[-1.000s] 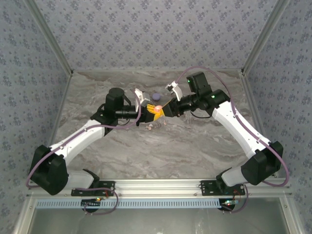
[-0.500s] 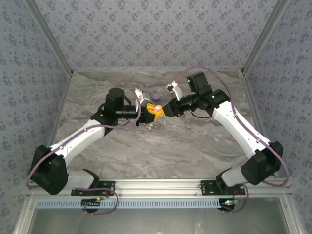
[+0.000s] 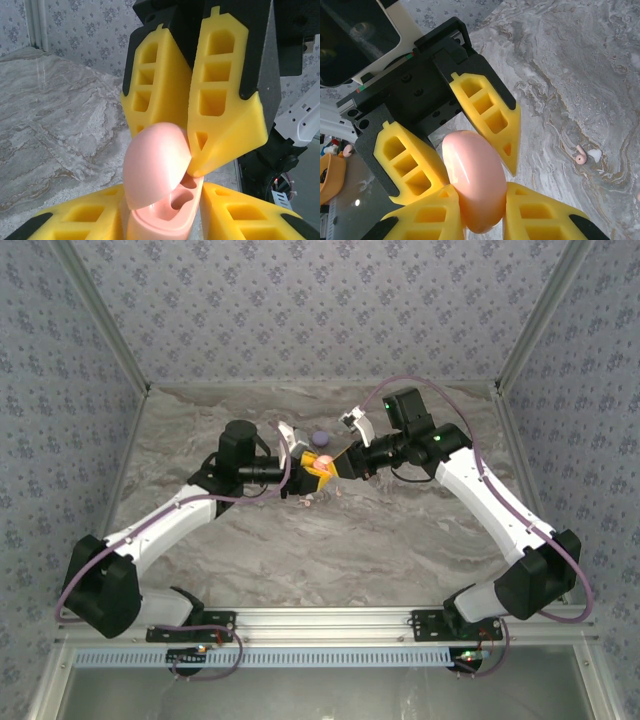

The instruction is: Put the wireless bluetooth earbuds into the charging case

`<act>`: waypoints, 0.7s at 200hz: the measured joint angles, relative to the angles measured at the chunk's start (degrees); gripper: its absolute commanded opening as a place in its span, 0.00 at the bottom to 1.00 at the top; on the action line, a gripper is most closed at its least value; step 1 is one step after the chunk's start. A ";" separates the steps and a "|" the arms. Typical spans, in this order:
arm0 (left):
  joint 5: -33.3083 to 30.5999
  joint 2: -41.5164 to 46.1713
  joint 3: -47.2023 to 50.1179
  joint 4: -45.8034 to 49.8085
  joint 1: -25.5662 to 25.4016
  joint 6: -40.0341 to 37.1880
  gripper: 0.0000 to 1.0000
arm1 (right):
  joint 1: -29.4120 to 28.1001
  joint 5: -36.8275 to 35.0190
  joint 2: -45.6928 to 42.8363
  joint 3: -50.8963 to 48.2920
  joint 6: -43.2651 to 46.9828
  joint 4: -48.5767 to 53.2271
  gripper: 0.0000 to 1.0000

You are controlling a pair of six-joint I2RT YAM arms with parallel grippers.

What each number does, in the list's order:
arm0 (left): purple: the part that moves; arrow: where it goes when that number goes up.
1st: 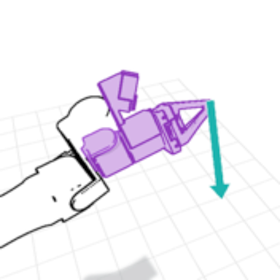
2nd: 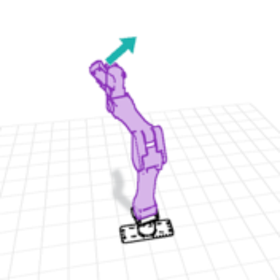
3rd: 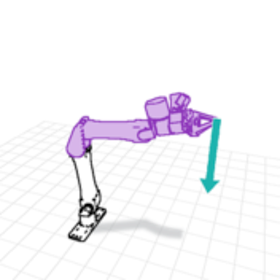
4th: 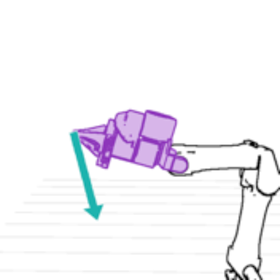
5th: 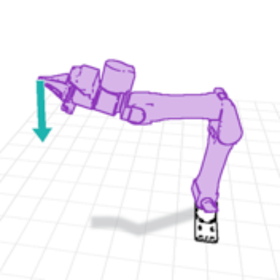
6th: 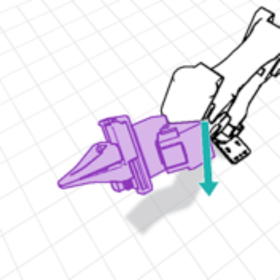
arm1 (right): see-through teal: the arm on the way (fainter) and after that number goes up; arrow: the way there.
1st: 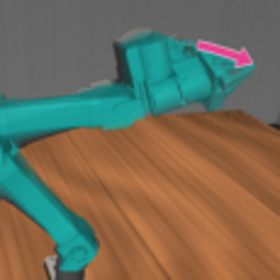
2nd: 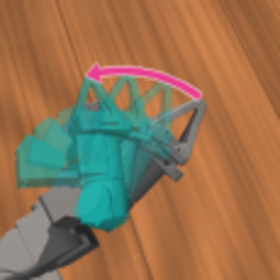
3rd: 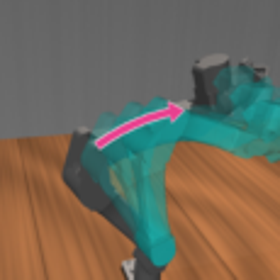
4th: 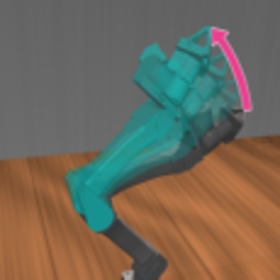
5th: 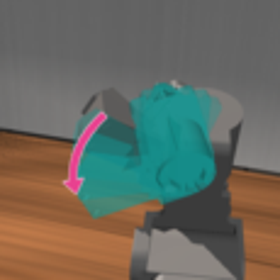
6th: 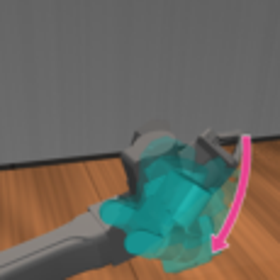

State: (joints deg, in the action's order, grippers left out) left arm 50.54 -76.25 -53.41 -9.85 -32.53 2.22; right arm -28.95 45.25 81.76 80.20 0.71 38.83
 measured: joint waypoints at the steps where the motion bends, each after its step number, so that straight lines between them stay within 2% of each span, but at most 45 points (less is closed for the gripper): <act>1: 0.00 0.00 0.00 0.00 0.00 0.00 0.39 | 0.00 0.00 0.00 0.00 0.00 0.00 0.20; 19: 0.07 -0.07 -0.02 0.04 0.00 0.02 0.33 | 0.00 -0.07 0.00 0.00 0.00 0.00 0.20; 42: 0.85 -0.37 -0.46 0.48 0.00 0.28 0.15 | 0.09 -0.07 0.00 0.00 0.02 0.00 0.20; 52: 1.36 -0.70 -0.68 0.66 0.07 0.13 0.11 | 0.20 -0.04 0.00 0.00 0.02 0.02 0.20; 92: 2.03 -0.92 -1.07 0.90 0.17 -0.37 0.06 | 0.57 -0.31 -0.02 0.00 -0.37 -0.04 0.30; 121: 2.29 -0.83 -1.07 0.90 0.15 -1.57 0.06 | 1.16 -1.20 0.00 0.00 -1.70 -0.72 0.46; 140: 2.78 -0.15 -0.94 0.85 0.15 -2.47 0.06 | 1.92 -2.25 0.00 0.00 -2.71 -1.31 0.48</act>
State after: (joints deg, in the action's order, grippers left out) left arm 53.32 -76.40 -54.35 -8.99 -32.38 -0.25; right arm -27.03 43.00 81.76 80.20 -2.00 37.52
